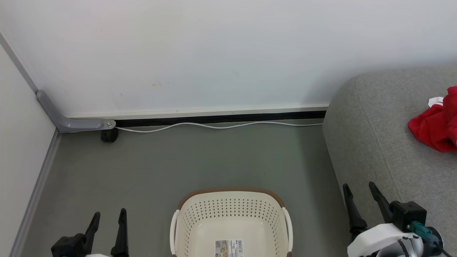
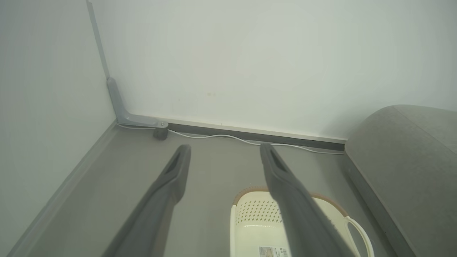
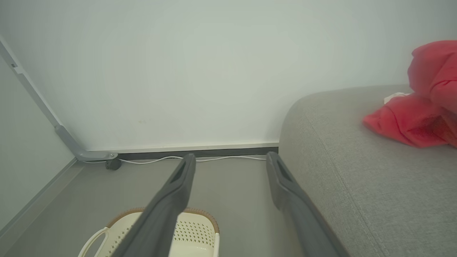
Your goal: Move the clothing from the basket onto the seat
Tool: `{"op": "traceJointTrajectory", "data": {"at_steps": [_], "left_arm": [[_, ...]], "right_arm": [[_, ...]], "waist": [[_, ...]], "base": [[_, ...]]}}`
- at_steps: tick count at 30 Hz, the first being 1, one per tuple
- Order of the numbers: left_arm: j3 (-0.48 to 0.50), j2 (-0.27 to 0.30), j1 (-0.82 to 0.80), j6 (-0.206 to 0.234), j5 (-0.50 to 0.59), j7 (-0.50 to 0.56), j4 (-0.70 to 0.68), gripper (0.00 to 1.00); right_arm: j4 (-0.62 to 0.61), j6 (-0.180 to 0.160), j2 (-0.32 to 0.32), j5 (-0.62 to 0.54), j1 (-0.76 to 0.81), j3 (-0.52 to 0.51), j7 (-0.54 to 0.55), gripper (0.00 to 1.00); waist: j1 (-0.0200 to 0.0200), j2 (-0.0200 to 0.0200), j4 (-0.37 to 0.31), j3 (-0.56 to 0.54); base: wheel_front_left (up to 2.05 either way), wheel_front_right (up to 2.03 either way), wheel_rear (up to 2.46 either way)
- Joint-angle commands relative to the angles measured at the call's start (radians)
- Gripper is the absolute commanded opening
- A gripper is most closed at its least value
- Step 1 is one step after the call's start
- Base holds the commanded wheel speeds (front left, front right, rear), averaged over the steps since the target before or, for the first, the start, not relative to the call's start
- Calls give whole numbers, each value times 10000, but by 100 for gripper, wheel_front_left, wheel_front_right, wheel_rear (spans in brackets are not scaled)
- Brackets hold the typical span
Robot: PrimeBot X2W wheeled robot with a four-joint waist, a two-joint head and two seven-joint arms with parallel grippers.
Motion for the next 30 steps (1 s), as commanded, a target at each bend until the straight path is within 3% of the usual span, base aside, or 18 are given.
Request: {"op": "traceJointTrajectory", "data": {"at_steps": [1,10,11,22,30], "left_arm": [[223,109,-229,-66,113,-61,-287,100],[-64,177,-259,-71,74,-61,-395,100],[-357,25,0,-2,11,0,-138,0],[-300,-93,-41,0,-736,252,135,0],[-293,-85,-103,-5,-1634,458,-16,0]], "right_arm": [[-247,29,-53,-34,-342,177,-61,100],[-250,29,-52,41,-373,204,-61,100],[0,0,4,6,-7,2,0,0],[189,2,79,769,195,-83,225,0],[21,3,70,1683,199,-186,446,0]], "waist": [[0,0,-3,2],[0,0,-43,12],[0,0,-44,12],[23,0,-40,-10],[1,0,-32,14]], "base": [[0,0,0],[0,0,0],[0,0,0],[0,0,0],[0,0,0]]}}
